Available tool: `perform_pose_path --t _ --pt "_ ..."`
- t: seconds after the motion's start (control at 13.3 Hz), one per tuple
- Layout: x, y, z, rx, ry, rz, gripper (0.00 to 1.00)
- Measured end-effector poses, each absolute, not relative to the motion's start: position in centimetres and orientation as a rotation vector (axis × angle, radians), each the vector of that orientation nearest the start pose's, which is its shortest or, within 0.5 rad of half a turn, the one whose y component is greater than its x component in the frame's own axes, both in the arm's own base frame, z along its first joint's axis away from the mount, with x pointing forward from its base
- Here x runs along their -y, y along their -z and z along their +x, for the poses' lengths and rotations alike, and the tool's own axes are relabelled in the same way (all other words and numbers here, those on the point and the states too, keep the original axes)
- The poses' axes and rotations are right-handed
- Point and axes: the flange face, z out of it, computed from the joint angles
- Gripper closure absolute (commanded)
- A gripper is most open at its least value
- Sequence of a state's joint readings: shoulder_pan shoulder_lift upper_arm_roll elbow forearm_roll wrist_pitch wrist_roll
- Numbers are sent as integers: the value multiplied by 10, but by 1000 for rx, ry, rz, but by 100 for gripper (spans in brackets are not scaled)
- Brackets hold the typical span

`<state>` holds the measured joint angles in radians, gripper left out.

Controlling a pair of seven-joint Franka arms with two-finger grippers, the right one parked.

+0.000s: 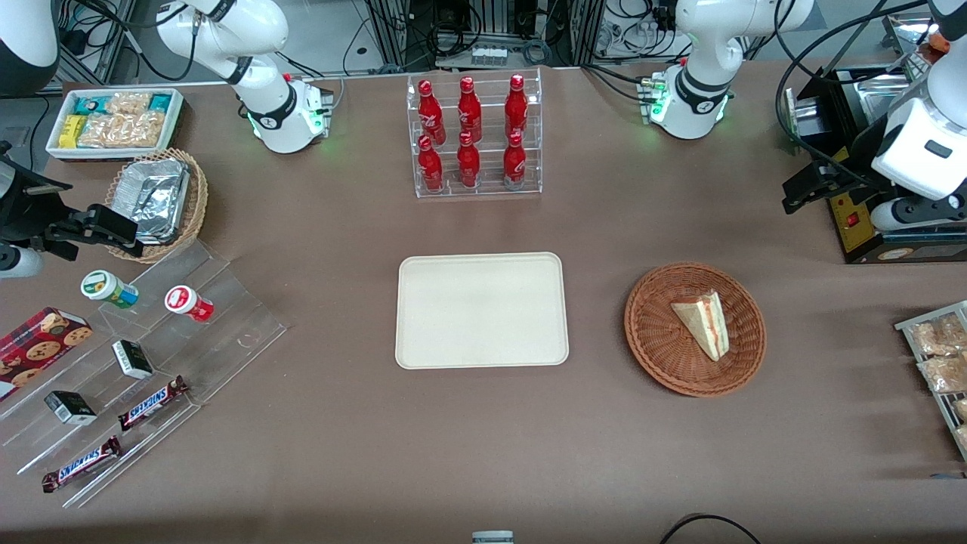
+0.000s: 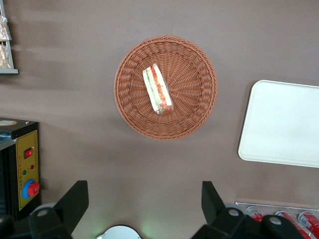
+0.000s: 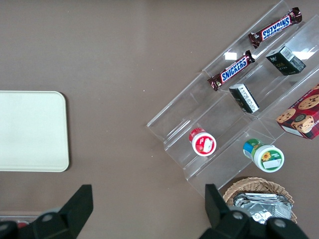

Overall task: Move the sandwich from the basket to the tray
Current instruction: 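Move the left gripper over the wicker basket above the wrapped sandwich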

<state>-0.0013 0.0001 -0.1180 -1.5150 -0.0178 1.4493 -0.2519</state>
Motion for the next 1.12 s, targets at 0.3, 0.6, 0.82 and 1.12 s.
perform_pose_path --t 0.3,0.6,0.82,1.12 --pt "67 -636 539 206 -121 -3136 0" --pt "63 -611 544 213 -183 -3104 0" --pt "63 -588 552 255 -148 -3101 0" --pt "64 -555 562 444 -74 -3089 0"
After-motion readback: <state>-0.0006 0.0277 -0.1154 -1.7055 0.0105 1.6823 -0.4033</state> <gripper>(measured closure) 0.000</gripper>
